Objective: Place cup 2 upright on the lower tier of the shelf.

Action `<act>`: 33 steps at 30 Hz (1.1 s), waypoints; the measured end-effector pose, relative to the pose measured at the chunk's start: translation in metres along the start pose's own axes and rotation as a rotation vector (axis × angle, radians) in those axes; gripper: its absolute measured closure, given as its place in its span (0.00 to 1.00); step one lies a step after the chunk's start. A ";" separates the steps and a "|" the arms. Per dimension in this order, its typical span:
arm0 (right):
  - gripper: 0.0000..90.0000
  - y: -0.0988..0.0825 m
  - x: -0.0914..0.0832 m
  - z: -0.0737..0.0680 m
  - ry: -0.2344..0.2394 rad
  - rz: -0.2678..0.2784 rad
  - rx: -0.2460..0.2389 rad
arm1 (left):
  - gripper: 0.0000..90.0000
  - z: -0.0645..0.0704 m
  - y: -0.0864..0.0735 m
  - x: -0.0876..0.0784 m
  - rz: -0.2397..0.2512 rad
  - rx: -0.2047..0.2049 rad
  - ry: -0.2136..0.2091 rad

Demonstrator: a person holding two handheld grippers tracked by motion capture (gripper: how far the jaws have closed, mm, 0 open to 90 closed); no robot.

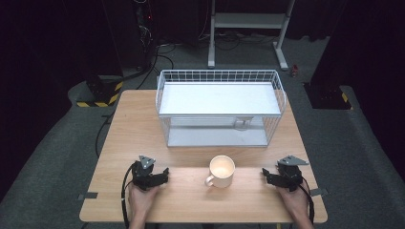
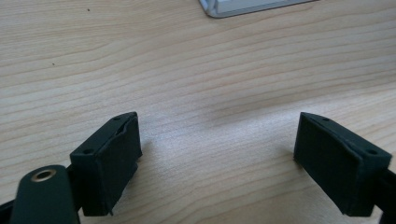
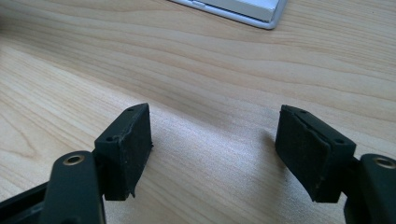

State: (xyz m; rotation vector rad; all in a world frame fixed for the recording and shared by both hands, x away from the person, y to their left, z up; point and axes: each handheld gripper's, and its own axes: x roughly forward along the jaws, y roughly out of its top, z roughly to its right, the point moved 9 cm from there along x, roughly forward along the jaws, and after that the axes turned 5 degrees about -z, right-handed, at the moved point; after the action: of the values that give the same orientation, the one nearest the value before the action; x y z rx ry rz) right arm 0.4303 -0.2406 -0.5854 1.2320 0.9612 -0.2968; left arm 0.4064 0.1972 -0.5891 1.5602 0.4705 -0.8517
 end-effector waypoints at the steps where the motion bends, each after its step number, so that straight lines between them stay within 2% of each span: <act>1: 0.30 0.000 0.000 0.000 0.000 0.000 -0.001 | 0.18 0.001 0.000 0.000 0.005 0.009 -0.004; 5: 0.30 0.000 0.000 0.000 0.000 0.000 0.000 | 0.18 0.011 0.000 -0.001 0.023 0.040 -0.054; 8: 0.30 0.000 0.000 0.000 -0.001 0.000 0.001 | 0.15 0.020 0.000 -0.004 0.021 0.063 -0.112; 11: 0.30 0.000 0.001 0.000 -0.003 0.000 0.002 | 0.12 0.030 0.001 -0.010 0.052 0.093 -0.148; 12: 0.30 0.001 0.001 0.001 -0.003 0.002 -0.003 | 0.10 0.034 0.000 -0.012 0.056 0.096 -0.172; 14: 0.30 0.000 0.000 0.000 -0.003 0.000 0.003 | 0.07 0.042 -0.001 -0.015 0.052 0.100 -0.213; 17: 0.30 0.000 0.000 0.000 -0.004 0.000 0.002 | 0.02 0.054 -0.002 -0.022 0.049 0.144 -0.253; 19: 0.30 0.000 0.000 0.000 -0.005 -0.001 0.004 | 0.02 0.062 -0.002 -0.025 0.053 0.150 -0.284; 23: 0.30 0.000 0.000 0.000 -0.004 0.000 0.003 | 0.00 0.075 -0.003 -0.028 0.044 0.174 -0.307; 29: 0.30 0.000 0.000 0.000 -0.005 0.000 0.004 | 0.00 0.098 -0.006 -0.027 0.014 0.227 -0.379; 33: 0.30 0.000 0.000 0.000 -0.005 0.000 0.007 | 0.00 0.110 -0.005 -0.026 0.008 0.252 -0.394</act>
State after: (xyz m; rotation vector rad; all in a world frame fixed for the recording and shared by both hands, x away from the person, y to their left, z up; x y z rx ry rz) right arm 0.4306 -0.2404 -0.5855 1.2365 0.9571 -0.3033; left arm 0.3587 0.0962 -0.5728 1.5664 0.0733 -1.2163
